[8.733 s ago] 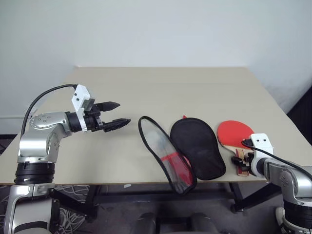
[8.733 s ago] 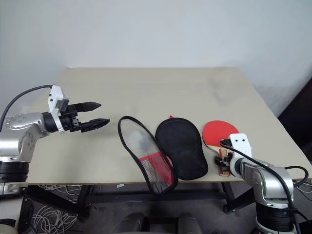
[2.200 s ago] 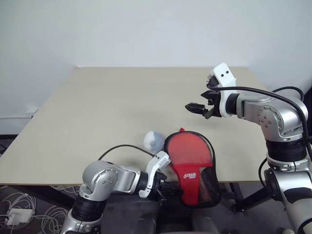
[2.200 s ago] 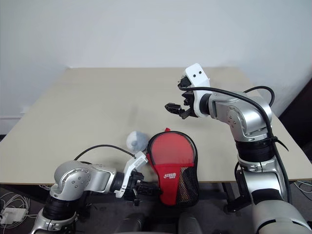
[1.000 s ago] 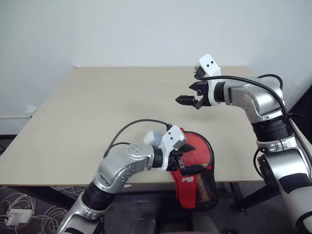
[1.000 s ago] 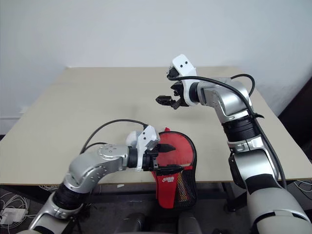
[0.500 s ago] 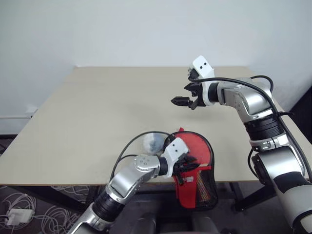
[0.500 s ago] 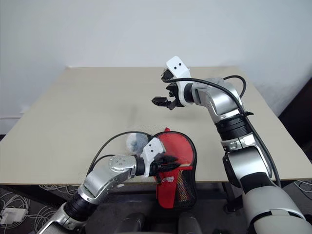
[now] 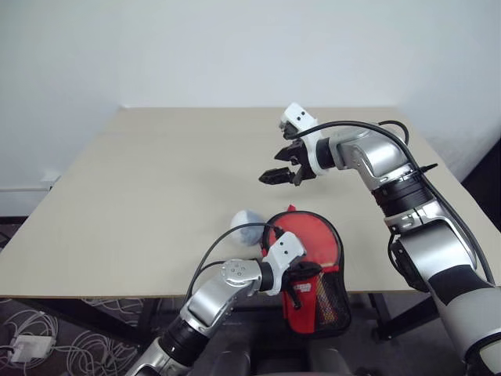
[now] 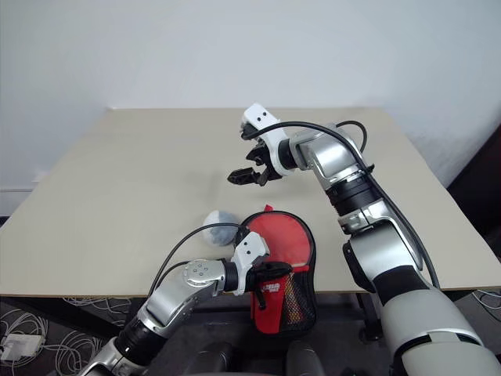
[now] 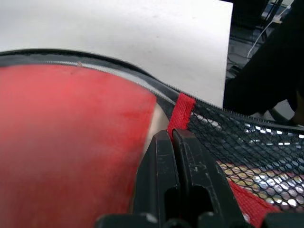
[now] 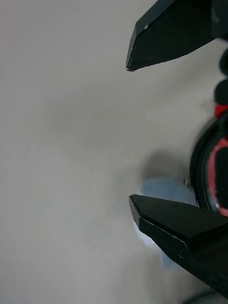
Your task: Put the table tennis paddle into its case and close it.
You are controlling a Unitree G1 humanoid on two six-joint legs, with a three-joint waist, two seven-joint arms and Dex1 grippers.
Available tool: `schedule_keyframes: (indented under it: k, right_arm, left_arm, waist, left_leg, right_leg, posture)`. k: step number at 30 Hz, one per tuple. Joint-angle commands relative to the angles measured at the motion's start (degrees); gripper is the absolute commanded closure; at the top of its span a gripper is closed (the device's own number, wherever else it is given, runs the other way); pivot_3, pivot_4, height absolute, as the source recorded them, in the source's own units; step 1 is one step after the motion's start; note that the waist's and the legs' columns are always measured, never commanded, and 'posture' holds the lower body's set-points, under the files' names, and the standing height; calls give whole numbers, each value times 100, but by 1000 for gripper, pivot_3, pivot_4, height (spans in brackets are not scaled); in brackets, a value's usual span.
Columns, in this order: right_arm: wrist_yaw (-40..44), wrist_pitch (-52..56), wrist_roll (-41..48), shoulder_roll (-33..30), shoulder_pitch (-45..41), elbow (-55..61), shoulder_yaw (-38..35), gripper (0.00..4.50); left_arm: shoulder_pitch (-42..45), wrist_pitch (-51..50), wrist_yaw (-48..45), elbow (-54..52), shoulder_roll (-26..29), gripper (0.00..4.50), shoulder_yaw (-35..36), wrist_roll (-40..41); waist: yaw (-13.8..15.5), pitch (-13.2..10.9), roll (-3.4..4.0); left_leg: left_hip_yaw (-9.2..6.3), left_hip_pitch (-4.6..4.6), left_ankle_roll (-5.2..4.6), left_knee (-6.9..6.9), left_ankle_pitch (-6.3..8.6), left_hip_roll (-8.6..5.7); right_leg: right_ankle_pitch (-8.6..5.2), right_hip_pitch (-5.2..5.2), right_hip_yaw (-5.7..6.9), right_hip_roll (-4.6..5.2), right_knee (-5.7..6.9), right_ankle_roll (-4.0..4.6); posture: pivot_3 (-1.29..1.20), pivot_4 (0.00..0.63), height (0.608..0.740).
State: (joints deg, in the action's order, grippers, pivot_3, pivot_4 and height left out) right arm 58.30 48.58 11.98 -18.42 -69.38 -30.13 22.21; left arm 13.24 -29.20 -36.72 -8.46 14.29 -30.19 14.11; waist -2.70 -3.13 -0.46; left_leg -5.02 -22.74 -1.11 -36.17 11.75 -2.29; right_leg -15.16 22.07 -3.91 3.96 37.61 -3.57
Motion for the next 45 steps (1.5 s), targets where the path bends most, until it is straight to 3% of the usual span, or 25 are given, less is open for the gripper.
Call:
schedule_keyframes:
  k: [1,12,27,31,35,41,42,45]
  right_arm:
    - [499,-264,-189,156,-337,-337,234,0]
    - [1180,-794,-841,1123,-604,-1593,791,0]
    - [797,-1711,-1617,1980,-685,-3171,641,0]
    - [765,-1829,-1812,2087,-592,-3333,702,858]
    - [809,-1927,-1966,2119,-526,-3379,749,2404]
    - [980,-2039,-2152,2116,-454,-3320,790,4243]
    - [897,-2113,-2139,2125,-472,-3325,710,4478]
    - [398,-2315,-2044,2177,-602,-3454,367,4492]
  left_arm:
    - [-26,233,-34,153,6,4475,-102,-268]
    - [-92,555,-214,364,40,4475,-222,-654]
    - [-124,546,-253,358,18,4475,-141,-750]
    - [-125,548,-251,362,13,4500,-120,-779]
    - [-115,551,-254,379,4,4500,-107,-799]
    - [-81,558,-270,423,-9,4500,-93,-818]
    - [-74,559,-274,427,-9,4500,-89,-820]
    - [-60,561,-288,438,-8,4500,-81,-824]
  waist:
    - [-1,1,0]
    - [-1,5,5]
    - [-3,10,12]
    - [-3,11,15]
    - [-3,15,19]
    - [-3,31,37]
    - [-3,34,42]
    - [-4,38,47]
  left_leg:
    - [0,2,0,0,0,0]
    - [-14,4,2,-2,1,-5]
    - [-23,9,6,-1,0,-8]
    - [-26,11,7,-1,-1,-8]
    - [-28,13,8,-1,-1,-8]
    - [-29,14,8,-1,-2,-9]
    - [-29,14,8,-1,-2,-10]
    - [-30,15,8,-1,-2,-10]
  right_leg:
    - [0,-2,1,0,0,0]
    - [0,0,7,-1,8,0]
    - [0,-4,11,-3,14,0]
    - [0,-6,12,-3,15,0]
    - [0,-7,13,-4,16,0]
    - [0,-10,13,-4,16,0]
    - [0,-11,13,-4,16,0]
    - [0,-11,14,-5,17,-1]
  posture:
    - [0,0,734]
    - [0,0,734]
    - [0,0,734]
    - [0,0,734]
    - [0,0,734]
    - [0,0,734]
    - [0,0,734]
    - [0,0,734]
